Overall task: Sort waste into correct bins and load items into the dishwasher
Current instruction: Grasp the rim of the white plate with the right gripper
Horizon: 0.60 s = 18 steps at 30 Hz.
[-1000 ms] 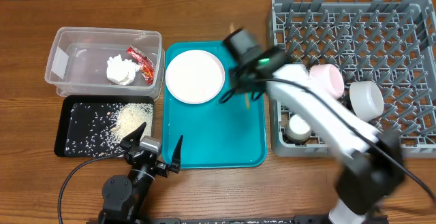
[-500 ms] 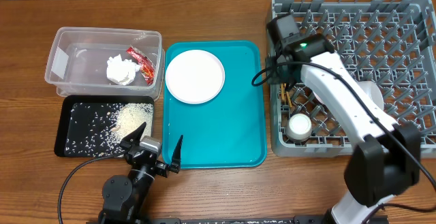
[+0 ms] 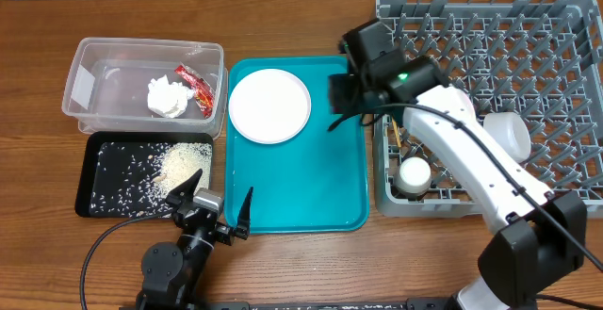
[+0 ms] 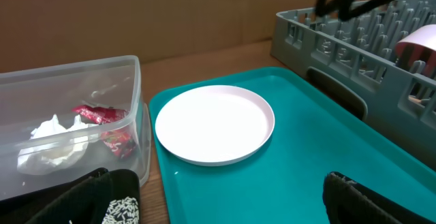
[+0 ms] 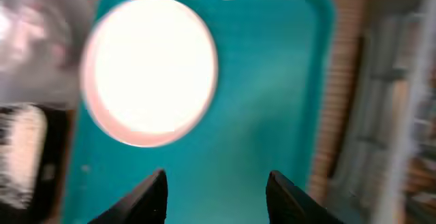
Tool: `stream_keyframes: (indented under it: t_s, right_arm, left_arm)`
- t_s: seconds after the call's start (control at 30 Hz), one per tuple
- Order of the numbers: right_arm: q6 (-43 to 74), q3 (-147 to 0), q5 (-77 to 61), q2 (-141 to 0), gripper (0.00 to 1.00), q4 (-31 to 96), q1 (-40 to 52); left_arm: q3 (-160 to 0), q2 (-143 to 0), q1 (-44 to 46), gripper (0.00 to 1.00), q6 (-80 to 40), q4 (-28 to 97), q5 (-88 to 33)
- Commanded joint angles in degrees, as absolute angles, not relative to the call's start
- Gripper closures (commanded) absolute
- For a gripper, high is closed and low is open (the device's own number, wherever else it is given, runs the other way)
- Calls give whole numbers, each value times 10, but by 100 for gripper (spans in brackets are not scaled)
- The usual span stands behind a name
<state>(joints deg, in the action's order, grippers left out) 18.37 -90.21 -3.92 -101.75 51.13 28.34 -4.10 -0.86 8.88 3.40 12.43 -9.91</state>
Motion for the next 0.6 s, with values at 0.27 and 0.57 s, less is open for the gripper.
stream_keyframes:
  t_s: [0.27,0.57]
  right_arm:
    - [323,-876,-94,-1177,52,402,300]
    - [334,-874,-106,-1230,58,375,336]
  left_arm:
    - [-39,-3,86,0,39,124,-105]
    - [-39,-3,86,0,39,124,-105]
